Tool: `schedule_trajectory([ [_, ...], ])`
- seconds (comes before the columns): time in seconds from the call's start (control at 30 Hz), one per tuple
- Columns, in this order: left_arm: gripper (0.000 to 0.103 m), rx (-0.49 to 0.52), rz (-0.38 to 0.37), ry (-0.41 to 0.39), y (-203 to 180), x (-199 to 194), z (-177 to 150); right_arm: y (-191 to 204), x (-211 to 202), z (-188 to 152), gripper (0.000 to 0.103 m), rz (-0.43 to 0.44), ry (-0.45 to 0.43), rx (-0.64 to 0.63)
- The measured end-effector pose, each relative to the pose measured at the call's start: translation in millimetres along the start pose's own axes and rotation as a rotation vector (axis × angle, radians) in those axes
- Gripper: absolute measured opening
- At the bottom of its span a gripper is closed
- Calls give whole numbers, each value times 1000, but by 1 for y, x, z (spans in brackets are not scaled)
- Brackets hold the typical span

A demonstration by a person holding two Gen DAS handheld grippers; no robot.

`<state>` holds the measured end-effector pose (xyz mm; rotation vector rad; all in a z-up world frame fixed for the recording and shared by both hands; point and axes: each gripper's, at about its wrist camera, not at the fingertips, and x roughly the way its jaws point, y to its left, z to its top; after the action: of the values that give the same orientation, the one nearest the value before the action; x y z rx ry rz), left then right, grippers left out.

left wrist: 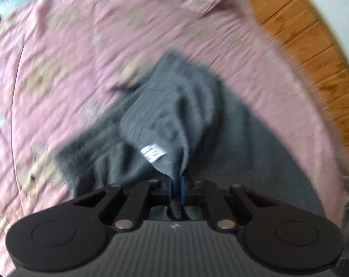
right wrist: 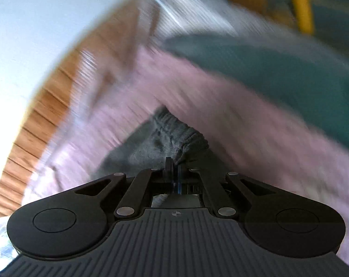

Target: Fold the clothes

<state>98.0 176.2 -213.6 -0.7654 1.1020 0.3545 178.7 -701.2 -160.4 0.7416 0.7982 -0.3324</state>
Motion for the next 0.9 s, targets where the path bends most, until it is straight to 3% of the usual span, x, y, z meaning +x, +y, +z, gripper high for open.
schedule_trajectory([
  [0.03, 8, -8, 9, 4, 3, 7, -4, -11, 10, -13, 1, -14, 29, 10],
  [0.07, 8, -11, 9, -2, 4, 10, -6, -19, 16, -21, 2, -20, 44, 23],
  [0.1, 10, -11, 5, -15, 3, 10, -6, -26, 20, -27, 13, -14, 43, 56],
  [0.17, 22, -13, -3, -43, 0, 9, -5, -29, 20, -30, 17, 0, 8, 93],
  [0.23, 51, -16, -11, -65, -5, 9, -3, -23, 24, -28, 37, 16, -17, 86],
  [0.3, 46, -4, -14, -75, -13, 10, 0, -17, 30, -25, 36, 27, -22, 70],
  [0.33, 16, 1, -15, -79, -16, 10, 1, -14, 36, -23, 26, 21, -5, 58],
  [0.37, 8, 17, -22, -88, -19, 4, 1, -11, 37, -19, 1, 9, 0, 43],
  [0.5, 7, 73, -76, -125, -24, -35, -7, -5, -2, -4, 0, -4, -81, 21],
  [0.57, 7, 72, -65, -110, -12, -42, -15, -7, -21, -8, 0, -26, -94, -1],
  [0.73, 8, 7, 16, -30, 22, -5, -30, -37, 12, -27, 0, -124, 37, -25],
  [0.87, 11, 7, 2, -73, 22, -12, -34, -40, 21, -31, 2, -144, 48, -13],
  [0.9, 22, 5, -8, -88, 22, -17, -34, -38, 19, -30, 5, -146, 51, -24],
])
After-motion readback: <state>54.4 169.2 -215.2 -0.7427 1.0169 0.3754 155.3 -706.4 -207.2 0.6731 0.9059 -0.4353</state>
